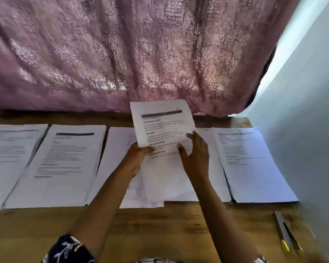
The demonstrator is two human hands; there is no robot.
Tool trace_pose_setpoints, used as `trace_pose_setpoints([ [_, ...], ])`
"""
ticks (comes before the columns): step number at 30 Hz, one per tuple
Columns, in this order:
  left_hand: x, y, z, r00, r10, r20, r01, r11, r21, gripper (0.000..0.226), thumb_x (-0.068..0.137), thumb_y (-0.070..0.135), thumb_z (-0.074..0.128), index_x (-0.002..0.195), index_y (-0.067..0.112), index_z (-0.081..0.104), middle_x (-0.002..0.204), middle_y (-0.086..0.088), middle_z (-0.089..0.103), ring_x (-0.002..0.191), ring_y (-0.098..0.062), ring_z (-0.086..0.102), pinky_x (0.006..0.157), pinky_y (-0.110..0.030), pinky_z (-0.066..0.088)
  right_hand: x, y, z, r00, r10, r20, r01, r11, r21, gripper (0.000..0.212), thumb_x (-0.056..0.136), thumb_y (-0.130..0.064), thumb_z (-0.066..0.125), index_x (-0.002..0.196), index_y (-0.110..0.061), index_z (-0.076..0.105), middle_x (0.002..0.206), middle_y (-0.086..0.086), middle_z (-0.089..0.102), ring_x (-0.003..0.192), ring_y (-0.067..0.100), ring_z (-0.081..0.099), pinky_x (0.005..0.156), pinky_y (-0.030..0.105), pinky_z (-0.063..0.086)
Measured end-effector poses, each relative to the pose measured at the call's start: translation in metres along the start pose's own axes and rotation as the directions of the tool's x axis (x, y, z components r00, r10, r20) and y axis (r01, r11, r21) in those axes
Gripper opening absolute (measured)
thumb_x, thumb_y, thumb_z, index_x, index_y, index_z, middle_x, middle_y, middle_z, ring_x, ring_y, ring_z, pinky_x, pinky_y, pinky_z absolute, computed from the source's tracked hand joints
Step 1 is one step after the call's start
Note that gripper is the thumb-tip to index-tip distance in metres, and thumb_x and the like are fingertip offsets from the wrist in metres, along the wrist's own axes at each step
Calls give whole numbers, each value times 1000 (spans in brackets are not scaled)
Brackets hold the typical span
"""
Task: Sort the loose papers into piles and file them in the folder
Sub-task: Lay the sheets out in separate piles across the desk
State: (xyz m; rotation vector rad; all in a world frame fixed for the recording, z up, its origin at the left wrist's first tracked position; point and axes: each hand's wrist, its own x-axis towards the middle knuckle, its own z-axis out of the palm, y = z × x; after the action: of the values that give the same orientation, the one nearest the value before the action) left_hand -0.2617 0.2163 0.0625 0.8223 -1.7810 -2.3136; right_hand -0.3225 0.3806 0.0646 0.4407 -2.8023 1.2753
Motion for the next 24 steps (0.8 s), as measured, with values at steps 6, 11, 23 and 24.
trace_pose_setpoints([
  [6, -18, 35, -118, 989, 53, -141, -24, 979, 202, 38, 83, 2, 69, 119, 13, 61, 120, -6, 64, 105, -19, 60, 100, -33, 43, 27, -29, 58, 904, 249, 347, -327, 927, 185, 30, 89, -30, 66, 108, -7, 63, 91, 5, 67, 84, 24, 62, 82, 38, 51],
  [11, -19, 45, -225, 895, 220, -387, 30, 838, 545, 45, 83, 21, 75, 123, 16, 57, 123, -4, 62, 108, -27, 61, 88, -34, 50, 15, -94, 139, 860, 93, 502, -208, 962, 176, 21, 84, -18, 71, 78, 0, 63, 67, 6, 63, 51, 10, 57, 51, 16, 44],
  [23, -18, 21, -298, 815, 288, -503, 233, 632, 739, 67, 87, 37, 68, 144, 23, 36, 138, -9, 54, 124, -35, 52, 100, -51, 42, -3, -148, 233, 845, 182, 504, -169, 983, -71, 31, 80, -36, 75, 95, -10, 66, 82, 1, 68, 74, 19, 68, 83, 36, 56],
  [24, -17, 18, -300, 815, 292, -500, 244, 610, 754, 72, 85, 35, 71, 145, 22, 34, 139, -10, 53, 126, -35, 49, 100, -52, 42, -4, -149, 233, 852, 181, 491, -159, 983, -87, 29, 81, -37, 74, 91, -12, 65, 83, 2, 71, 72, 19, 69, 82, 37, 57],
])
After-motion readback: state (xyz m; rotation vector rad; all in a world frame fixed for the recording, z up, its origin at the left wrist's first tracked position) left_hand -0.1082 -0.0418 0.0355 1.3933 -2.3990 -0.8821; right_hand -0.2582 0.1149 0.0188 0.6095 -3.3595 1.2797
